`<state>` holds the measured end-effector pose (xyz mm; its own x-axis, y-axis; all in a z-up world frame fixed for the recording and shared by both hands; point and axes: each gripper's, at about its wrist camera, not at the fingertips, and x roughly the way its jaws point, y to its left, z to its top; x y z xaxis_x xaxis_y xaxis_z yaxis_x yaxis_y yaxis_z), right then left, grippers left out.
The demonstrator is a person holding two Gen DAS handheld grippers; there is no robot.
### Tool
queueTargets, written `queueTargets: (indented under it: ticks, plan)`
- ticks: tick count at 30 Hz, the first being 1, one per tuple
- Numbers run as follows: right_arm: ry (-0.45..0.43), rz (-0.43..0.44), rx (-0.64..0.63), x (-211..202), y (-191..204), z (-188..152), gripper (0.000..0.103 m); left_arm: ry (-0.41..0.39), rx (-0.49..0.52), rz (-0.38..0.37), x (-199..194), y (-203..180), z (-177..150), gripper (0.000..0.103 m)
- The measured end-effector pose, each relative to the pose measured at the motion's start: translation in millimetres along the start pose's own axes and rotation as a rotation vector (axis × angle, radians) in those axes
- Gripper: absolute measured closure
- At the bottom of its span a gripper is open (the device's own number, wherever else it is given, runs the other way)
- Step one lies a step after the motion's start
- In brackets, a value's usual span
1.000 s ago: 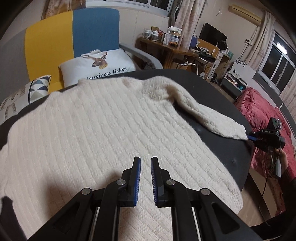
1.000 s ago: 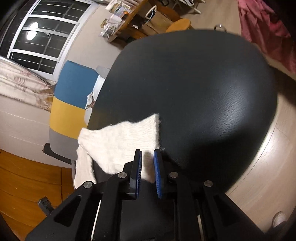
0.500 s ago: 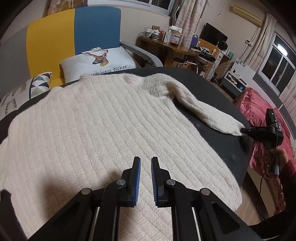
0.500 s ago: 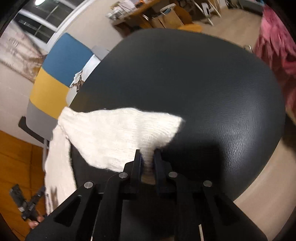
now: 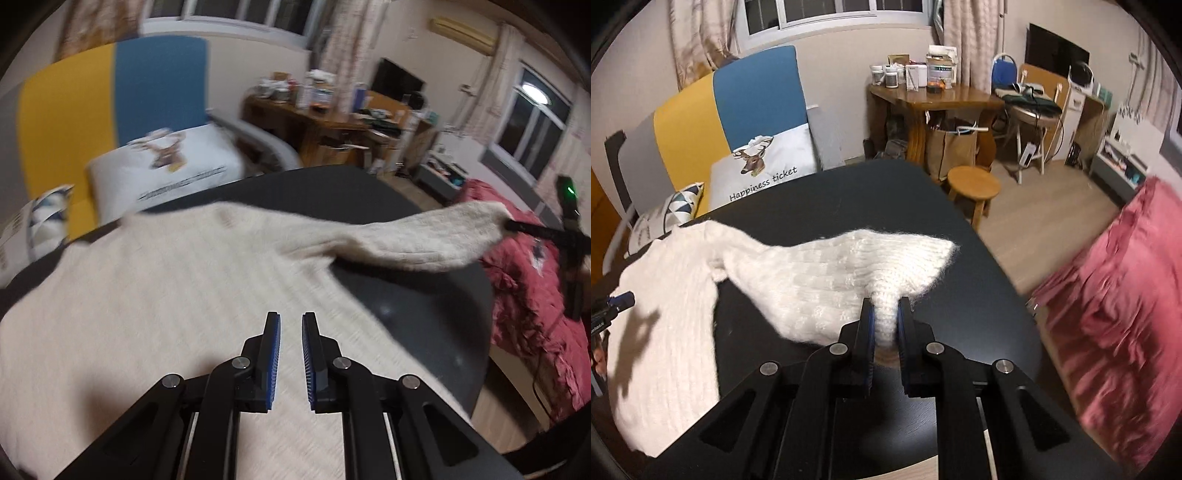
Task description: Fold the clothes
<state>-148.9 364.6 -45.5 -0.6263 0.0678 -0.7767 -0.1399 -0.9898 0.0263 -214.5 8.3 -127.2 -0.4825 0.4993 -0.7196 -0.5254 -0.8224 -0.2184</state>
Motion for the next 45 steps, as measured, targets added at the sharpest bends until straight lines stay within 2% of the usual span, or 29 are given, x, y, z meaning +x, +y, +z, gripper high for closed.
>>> queueTargets:
  ticks: [2,4,6,7,11,15,17,19,25,27,29,30,31,33,36,38,41,43,45]
  plan:
    - [-0.004,-0.022,-0.022,2,2,11,0.092,0.01,0.051,-0.04,15,-13,12,0.092]
    - [-0.008,-0.043,-0.043,4,4,21,0.092,0.007,0.091,-0.046,27,-27,19,0.092]
    - [-0.011,-0.065,-0.065,6,5,32,0.092,0.042,0.112,-0.084,43,-38,22,0.092]
    - [-0.013,-0.076,-0.076,8,6,37,0.092,0.064,0.133,-0.078,52,-45,22,0.092]
    - [-0.021,-0.119,-0.119,12,10,58,0.092,0.152,0.207,-0.127,79,-71,3,0.092]
    - [-0.025,-0.146,-0.144,17,11,74,0.092,0.23,0.321,-0.213,84,-103,-42,0.092]
    - [-0.017,-0.148,-0.14,22,10,75,0.092,0.254,0.409,-0.195,83,-117,-66,0.092]
    - [-0.009,-0.149,-0.134,27,9,74,0.092,0.214,0.449,-0.179,76,-123,-81,0.092]
    - [0.017,-0.146,-0.122,33,9,69,0.092,0.207,0.407,-0.218,62,-119,-93,0.093]
    - [0.008,-0.144,-0.12,29,10,71,0.092,0.169,0.4,-0.194,50,-117,-91,0.093]
    - [-0.006,-0.156,-0.125,21,10,72,0.092,0.088,0.312,-0.157,35,-104,-79,0.093]
    - [-0.013,-0.163,-0.128,17,10,72,0.092,0.085,0.294,-0.12,33,-98,-74,0.093]
    - [-0.02,-0.17,-0.131,13,10,72,0.092,0.086,0.28,-0.081,31,-92,-69,0.093]
    - [-0.029,-0.192,-0.133,7,9,72,0.092,0.135,0.307,-0.055,36,-86,-76,0.093]
    - [-0.02,-0.212,-0.137,8,5,71,0.092,0.203,0.379,-0.072,42,-85,-104,0.093]
    - [-0.012,-0.224,-0.139,12,3,69,0.092,0.215,0.387,-0.112,35,-85,-112,0.093]
    - [0.005,-0.228,-0.119,20,-4,68,0.092,0.277,0.313,-0.226,28,-74,-108,0.093]
    - [0.003,-0.233,-0.111,20,-8,68,0.092,0.239,0.309,-0.181,19,-66,-98,0.093]
    - [-0.001,-0.224,-0.103,17,-11,67,0.092,0.18,0.236,-0.135,15,-48,-77,0.093]
